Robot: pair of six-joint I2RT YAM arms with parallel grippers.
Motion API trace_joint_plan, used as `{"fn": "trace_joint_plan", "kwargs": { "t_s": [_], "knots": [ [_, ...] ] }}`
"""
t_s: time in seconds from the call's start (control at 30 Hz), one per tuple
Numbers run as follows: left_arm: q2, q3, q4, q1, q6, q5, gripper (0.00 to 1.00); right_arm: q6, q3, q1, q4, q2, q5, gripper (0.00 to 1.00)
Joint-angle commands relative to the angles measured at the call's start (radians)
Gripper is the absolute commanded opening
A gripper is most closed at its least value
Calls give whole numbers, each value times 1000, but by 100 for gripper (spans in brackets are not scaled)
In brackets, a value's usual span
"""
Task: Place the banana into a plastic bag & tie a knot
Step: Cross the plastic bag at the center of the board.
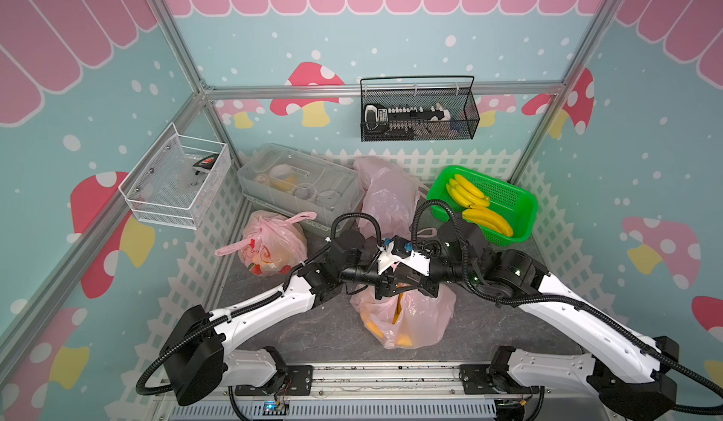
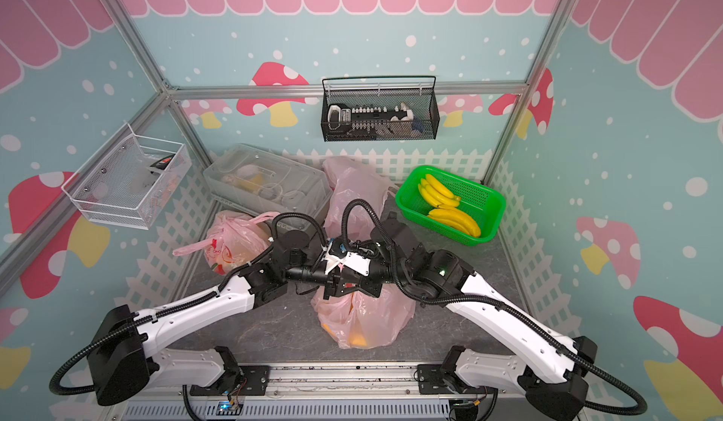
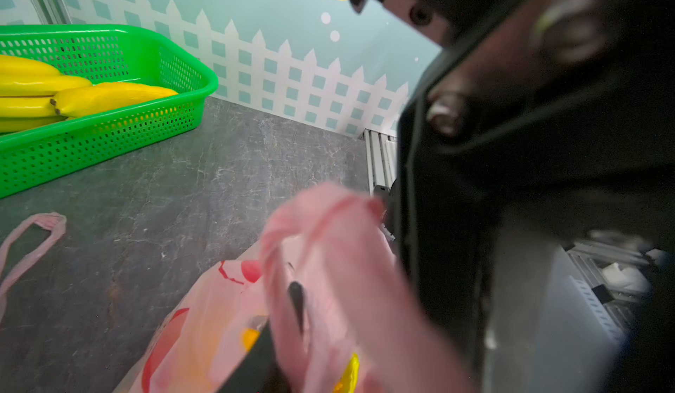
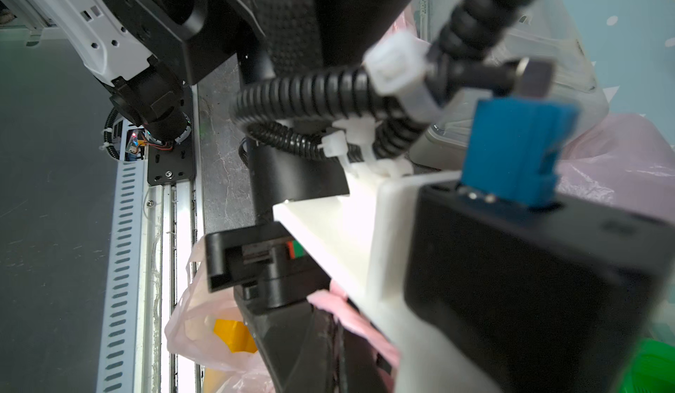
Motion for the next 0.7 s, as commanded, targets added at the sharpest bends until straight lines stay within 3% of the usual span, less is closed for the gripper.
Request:
{"fn": "trace_joint_plan", "kwargs": {
  "t_s": [0.0,0.1,0.23,0.33,0.67],
  "knots": [
    [21,34,93,-2,-38,20,18,7,-26,12,27,-8,-55,0],
    [20,34,63,-2,-24,10,5,18,-34,12,20,-25,-32,2],
    [-8,17,27,1,4,-34,0,36,-33,11,1,-80,-41,24],
    [-30,0,19,10,13,-48,0,55,-26,10,-20,-127,-42,33],
    [-48,-5,-27,12,54,-39,0,91,-26,-16,-39,-170,82,37]
  ]
}}
